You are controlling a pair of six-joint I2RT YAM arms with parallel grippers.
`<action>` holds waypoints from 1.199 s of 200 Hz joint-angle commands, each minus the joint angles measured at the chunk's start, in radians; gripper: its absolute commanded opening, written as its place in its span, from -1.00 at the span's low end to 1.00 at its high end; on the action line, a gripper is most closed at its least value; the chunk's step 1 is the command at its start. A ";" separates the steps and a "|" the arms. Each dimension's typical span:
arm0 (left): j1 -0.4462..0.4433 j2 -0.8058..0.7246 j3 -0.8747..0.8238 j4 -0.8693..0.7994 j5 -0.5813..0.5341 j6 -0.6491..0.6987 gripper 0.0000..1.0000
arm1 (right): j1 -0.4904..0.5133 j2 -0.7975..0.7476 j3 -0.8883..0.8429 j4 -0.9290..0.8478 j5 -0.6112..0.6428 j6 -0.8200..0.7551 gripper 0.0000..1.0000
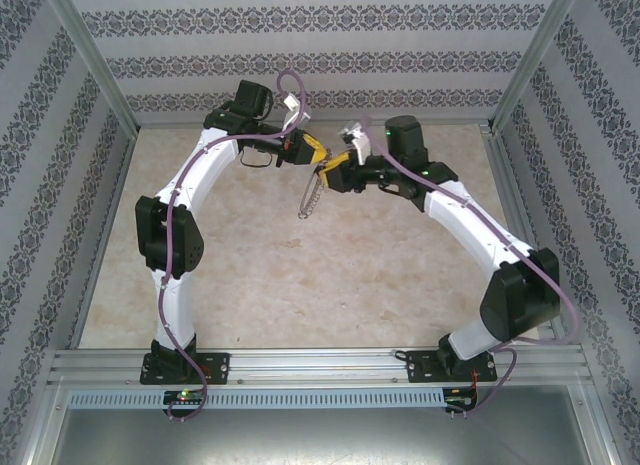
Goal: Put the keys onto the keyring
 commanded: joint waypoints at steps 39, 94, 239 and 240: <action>-0.012 -0.061 -0.009 0.042 0.034 0.000 -1.00 | -0.092 -0.086 -0.166 0.261 -0.048 0.170 -0.17; -0.012 -0.069 -0.011 0.044 0.027 -0.003 -1.00 | -0.073 -0.041 -0.299 0.492 -0.104 0.261 -0.14; -0.010 -0.062 -0.018 0.091 0.028 -0.041 -1.00 | -0.011 0.108 -0.216 0.630 -0.140 0.330 -0.19; -0.010 -0.062 -0.017 0.091 0.028 -0.041 -1.00 | -0.011 0.108 -0.216 0.630 -0.140 0.330 -0.19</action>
